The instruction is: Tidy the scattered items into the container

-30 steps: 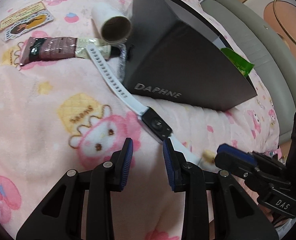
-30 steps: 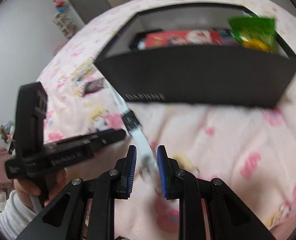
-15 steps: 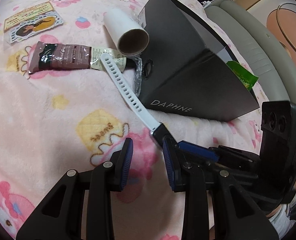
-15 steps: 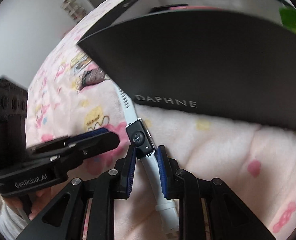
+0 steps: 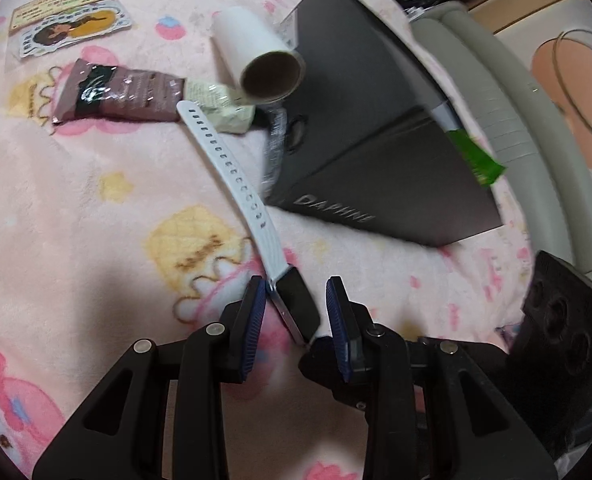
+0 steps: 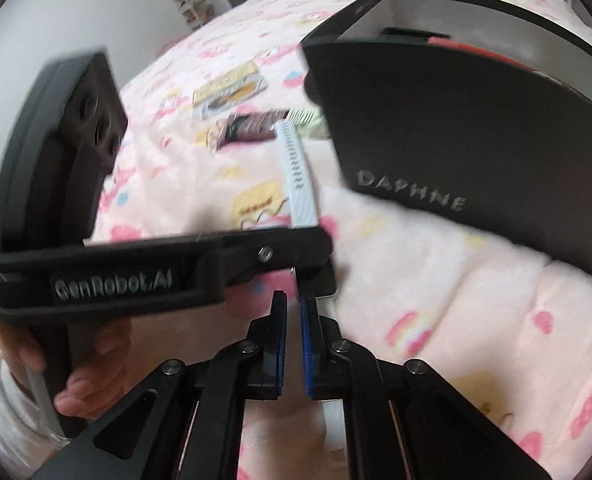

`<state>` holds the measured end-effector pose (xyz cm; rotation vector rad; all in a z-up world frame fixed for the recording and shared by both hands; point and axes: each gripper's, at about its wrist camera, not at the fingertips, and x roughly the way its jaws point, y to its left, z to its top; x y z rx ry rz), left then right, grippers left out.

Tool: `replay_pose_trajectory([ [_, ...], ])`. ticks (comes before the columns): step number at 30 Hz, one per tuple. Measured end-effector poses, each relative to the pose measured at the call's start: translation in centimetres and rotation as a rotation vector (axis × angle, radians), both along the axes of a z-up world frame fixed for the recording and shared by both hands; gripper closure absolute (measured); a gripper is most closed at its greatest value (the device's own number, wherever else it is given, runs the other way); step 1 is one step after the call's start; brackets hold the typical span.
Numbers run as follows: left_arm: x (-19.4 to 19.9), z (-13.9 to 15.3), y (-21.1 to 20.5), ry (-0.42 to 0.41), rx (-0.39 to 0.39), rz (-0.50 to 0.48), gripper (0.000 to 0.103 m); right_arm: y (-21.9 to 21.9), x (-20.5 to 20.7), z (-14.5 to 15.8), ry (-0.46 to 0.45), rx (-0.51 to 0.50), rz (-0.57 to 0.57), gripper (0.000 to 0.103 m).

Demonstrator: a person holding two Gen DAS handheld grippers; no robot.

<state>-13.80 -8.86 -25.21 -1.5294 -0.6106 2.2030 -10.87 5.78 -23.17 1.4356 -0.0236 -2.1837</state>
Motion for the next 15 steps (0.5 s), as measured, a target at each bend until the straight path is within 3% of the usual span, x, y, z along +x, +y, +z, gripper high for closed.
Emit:
replay_pose_trajectory([
  [1,0.0,-0.2,0.1,-0.005,-0.024,0.004,0.086,0.1,0.1,-0.1,-0.012,0.0,-0.005,0.098],
  [8,0.4,0.1,-0.7,-0.022,0.009,0.03,0.096,1.1,1.8,-0.2,-0.119,-0.063,-0.029,0.097],
  [12,1.5,0.6,-0.5,-0.021,0.021,0.018,0.098,0.7,3.0,-1.5,-0.16,-0.015,-0.051,0.098],
  [15,1.5,0.6,-1.1,-0.032,0.045,0.045,0.097,2.0,2.9,-1.4,-0.178,-0.045,-0.133,0.098],
])
